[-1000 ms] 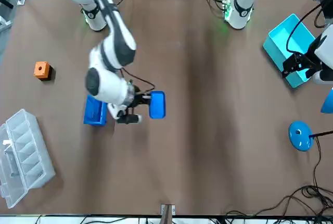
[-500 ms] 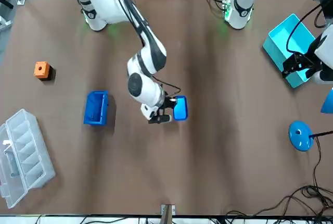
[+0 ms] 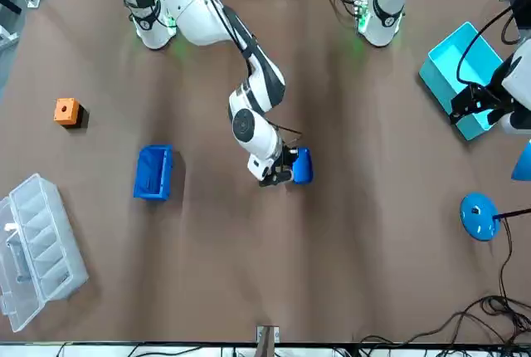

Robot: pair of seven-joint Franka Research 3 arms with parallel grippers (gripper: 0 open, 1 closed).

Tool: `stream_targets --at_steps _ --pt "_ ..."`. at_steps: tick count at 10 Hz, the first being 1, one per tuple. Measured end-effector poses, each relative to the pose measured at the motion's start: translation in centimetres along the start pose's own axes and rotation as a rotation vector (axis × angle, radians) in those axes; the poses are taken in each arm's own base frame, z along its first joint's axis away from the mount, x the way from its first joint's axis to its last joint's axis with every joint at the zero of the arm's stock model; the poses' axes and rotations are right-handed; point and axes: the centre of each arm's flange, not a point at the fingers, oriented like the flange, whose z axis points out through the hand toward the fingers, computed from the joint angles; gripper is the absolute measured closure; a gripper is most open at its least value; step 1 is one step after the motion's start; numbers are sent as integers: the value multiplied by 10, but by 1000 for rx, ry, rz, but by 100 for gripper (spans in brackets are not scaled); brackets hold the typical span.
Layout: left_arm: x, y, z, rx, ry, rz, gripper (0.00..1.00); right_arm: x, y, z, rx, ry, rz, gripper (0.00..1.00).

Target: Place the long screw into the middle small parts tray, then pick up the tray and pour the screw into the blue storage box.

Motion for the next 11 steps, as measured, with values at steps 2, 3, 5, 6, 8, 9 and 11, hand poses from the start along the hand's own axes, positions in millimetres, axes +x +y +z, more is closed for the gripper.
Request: stream_targets --at_steps 2,3,5,6,8,9,11 --pt "0 0 0 0 0 0 0 -2 -8 2 43 39 13 97" --pt "0 0 0 0 0 0 0 -1 -6 6 51 44 25 97" --pt "0 0 0 0 0 0 0 3 5 12 46 52 41 97" --pt "0 0 0 0 0 0 0 6 10 14 44 57 48 97" --pt "0 0 0 0 0 0 0 7 19 18 38 71 66 97" --pt "0 0 0 0 0 0 0 9 24 19 35 76 74 97" --pt "0 0 0 0 0 0 0 13 30 18 33 78 83 97"
